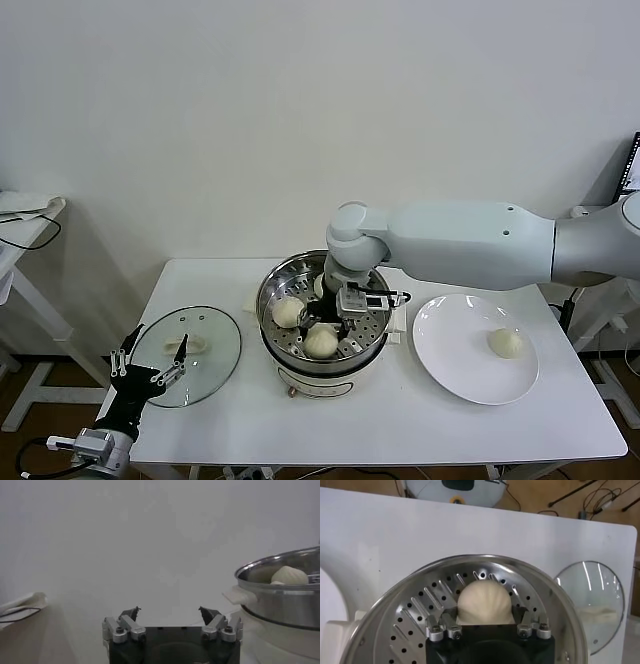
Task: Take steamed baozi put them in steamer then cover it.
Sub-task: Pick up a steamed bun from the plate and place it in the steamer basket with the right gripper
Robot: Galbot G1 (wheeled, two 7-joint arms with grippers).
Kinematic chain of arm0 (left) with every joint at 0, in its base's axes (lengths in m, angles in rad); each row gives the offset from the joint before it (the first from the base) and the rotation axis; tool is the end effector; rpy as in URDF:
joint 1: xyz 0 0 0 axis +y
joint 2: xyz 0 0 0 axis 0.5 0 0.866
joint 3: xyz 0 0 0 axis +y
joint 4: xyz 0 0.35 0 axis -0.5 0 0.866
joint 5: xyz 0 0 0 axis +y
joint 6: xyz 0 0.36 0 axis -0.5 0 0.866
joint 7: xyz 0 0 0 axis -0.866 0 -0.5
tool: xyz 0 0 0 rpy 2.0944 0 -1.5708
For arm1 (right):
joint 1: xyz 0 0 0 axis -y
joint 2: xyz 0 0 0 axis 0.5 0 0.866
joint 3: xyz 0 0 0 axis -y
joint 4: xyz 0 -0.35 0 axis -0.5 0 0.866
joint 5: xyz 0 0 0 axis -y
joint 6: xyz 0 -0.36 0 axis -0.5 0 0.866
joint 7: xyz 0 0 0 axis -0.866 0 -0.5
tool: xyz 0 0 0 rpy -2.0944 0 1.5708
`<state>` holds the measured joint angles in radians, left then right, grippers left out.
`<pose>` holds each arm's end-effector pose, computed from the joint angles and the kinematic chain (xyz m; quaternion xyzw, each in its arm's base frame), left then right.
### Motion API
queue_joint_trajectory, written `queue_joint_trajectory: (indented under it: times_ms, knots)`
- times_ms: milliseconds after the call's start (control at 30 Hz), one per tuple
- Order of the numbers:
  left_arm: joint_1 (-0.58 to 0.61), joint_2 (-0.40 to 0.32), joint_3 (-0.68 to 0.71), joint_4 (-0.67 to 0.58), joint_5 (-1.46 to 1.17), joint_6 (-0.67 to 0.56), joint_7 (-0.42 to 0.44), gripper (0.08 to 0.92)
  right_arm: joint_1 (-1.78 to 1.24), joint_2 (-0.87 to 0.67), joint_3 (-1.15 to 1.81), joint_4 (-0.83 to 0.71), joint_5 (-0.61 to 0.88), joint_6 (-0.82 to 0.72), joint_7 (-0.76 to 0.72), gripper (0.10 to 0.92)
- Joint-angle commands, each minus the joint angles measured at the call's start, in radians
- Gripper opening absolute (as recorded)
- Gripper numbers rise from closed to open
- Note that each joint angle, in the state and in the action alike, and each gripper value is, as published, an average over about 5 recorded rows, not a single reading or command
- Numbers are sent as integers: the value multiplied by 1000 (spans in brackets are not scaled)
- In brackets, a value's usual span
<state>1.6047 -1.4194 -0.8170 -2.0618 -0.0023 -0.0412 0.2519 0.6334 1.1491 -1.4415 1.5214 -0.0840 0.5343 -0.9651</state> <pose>0.1709 0.1180 -0.3002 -0.0387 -0.9896 -0.1371 0.0187 0.4837 0.1524 -0.0856 -0.7062 0.0532 -0.6998 0.0933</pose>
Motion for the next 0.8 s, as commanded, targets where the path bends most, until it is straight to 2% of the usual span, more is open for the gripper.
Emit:
queue_joint_trajectory:
  times_ms: [33,133,300,467,800]
  knots:
    - [-2,-1,2,-4,0,2,0,823,-2,0,-3,4,0,-2,-7,712]
    - [-2,-1,4,-8,0,3,-1,823,-6,4,-4,3,-2,-5,-3,725]
    - [-2,-2,3,-4,0,2,0,823,-11,10,-4,-6,-2,-6,5,809]
    - [-1,-1,2,-2,1,1,0,823,27,-18,5,-3,17,-2,2,822]
    - [0,-1,23,-9,6,2,-1,823,240,-246,-27,46,153,-17,-52,823]
